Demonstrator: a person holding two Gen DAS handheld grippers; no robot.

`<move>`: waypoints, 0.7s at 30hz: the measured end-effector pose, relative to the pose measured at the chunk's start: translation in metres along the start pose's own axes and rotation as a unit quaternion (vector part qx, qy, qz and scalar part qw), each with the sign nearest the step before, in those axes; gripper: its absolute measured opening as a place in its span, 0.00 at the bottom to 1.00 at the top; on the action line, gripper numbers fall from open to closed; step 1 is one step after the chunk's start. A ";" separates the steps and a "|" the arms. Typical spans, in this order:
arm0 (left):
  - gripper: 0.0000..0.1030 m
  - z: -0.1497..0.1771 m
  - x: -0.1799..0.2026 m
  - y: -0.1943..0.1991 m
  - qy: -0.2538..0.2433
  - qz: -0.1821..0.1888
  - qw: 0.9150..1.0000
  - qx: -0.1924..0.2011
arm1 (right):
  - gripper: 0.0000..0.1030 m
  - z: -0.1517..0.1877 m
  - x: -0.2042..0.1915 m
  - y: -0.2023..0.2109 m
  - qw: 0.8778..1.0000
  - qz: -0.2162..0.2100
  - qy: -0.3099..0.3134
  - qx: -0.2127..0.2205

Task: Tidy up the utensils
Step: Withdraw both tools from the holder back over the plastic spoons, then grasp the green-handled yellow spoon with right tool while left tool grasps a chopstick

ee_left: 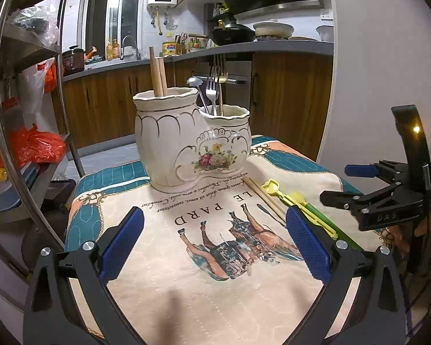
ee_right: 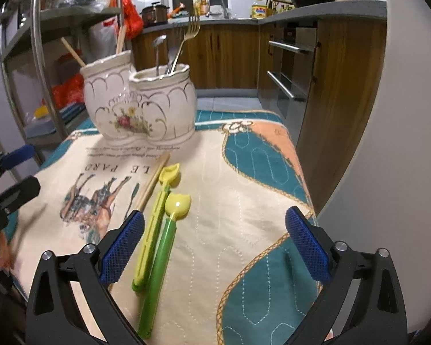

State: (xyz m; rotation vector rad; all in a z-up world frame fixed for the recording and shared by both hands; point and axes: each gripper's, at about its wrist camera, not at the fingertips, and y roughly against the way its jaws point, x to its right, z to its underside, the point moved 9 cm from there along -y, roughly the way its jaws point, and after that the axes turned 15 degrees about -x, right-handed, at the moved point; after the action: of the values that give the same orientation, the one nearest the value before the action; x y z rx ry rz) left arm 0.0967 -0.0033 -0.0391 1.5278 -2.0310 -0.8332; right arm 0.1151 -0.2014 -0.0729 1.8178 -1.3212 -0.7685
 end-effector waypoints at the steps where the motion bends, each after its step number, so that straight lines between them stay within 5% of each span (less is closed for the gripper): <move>1: 0.95 0.000 0.000 -0.001 0.001 0.001 1.000 -0.001 | 0.91 0.001 -0.002 -0.003 1.000 -0.001 0.004 -0.008; 7: 0.95 0.000 0.000 -0.001 0.003 0.004 1.000 -0.004 | 0.62 0.003 -0.011 -0.009 0.999 -0.011 0.012 -0.030; 21: 0.95 0.002 0.000 -0.003 0.005 0.002 1.000 -0.006 | 0.34 0.011 -0.026 -0.022 0.997 -0.038 0.023 -0.070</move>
State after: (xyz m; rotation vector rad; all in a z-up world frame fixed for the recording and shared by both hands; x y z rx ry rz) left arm 0.0974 -0.0035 -0.0427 1.5185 -2.0163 -0.8340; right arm 0.1097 -0.1747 -0.0966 1.7724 -1.1456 -0.8325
